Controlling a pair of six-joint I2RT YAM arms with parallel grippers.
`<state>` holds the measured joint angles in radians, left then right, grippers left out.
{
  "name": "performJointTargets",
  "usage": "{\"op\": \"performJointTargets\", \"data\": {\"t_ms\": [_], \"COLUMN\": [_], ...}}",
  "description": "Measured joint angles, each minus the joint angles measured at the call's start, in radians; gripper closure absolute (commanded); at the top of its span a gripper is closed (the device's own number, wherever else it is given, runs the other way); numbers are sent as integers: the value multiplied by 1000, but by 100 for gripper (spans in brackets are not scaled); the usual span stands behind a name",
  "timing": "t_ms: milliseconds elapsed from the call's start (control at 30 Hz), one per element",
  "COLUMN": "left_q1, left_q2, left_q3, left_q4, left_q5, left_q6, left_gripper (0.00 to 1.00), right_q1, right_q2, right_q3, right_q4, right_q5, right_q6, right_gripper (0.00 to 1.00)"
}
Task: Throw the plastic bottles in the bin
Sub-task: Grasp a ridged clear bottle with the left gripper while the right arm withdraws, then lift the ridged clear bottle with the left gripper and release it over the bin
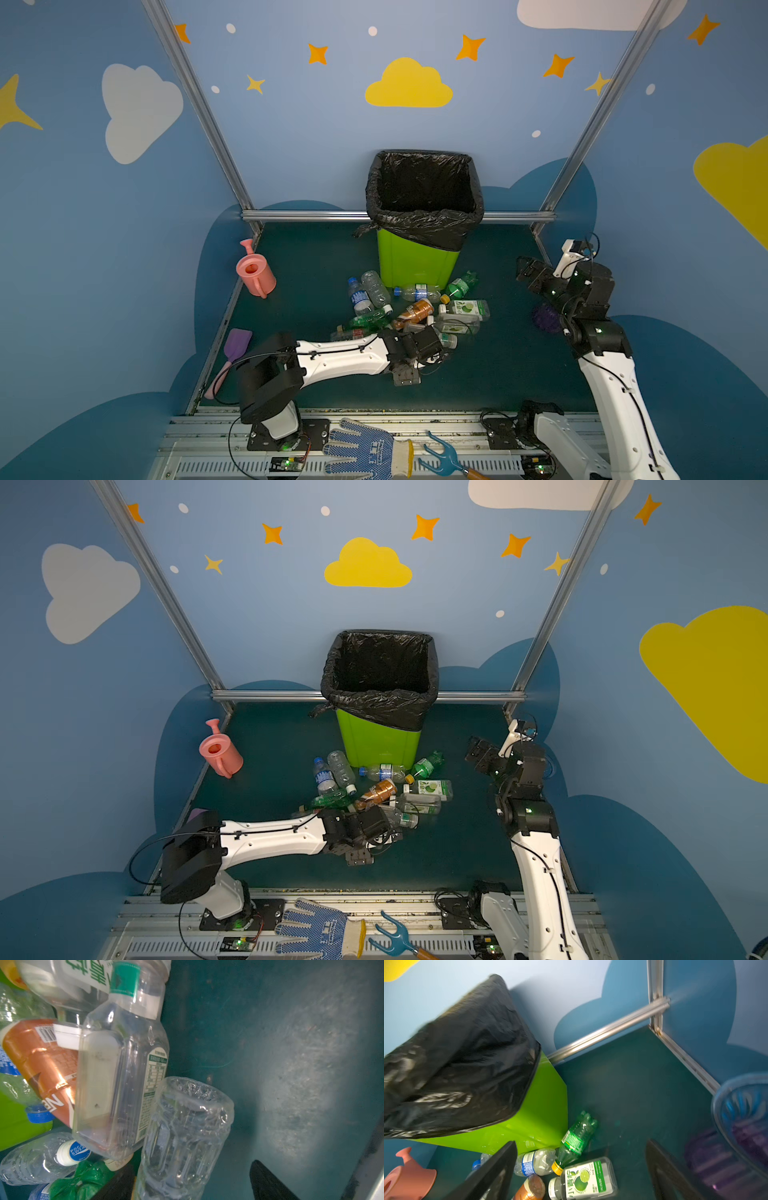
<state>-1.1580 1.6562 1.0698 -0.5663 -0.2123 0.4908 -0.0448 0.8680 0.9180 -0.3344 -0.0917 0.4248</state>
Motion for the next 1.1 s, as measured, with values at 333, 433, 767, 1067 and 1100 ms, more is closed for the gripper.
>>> {"op": "performJointTargets", "data": {"t_ms": [333, 433, 767, 1067, 1100], "left_q1": [0, 0, 0, 57, 81], "left_q2": [108, 130, 119, -171, -219], "left_q3": [21, 30, 46, 117, 150], "left_q4": [-6, -7, -8, 14, 30], "left_q5": [-2, 2, 17, 3, -2], "left_q6": [23, 23, 15, 13, 23], "left_gripper": [26, 32, 55, 58, 58], "right_q1": [-72, -76, -85, -87, -87], "right_q2": [-5, -5, 1, 25, 26], "right_q3": [-72, -72, -74, -74, -74], "right_q4": [0, 1, 1, 9, 11], "right_q5": [-83, -98, -122, -146, -150], "right_q6": [73, 81, 99, 114, 116], "right_gripper": [5, 5, 5, 5, 5]}}
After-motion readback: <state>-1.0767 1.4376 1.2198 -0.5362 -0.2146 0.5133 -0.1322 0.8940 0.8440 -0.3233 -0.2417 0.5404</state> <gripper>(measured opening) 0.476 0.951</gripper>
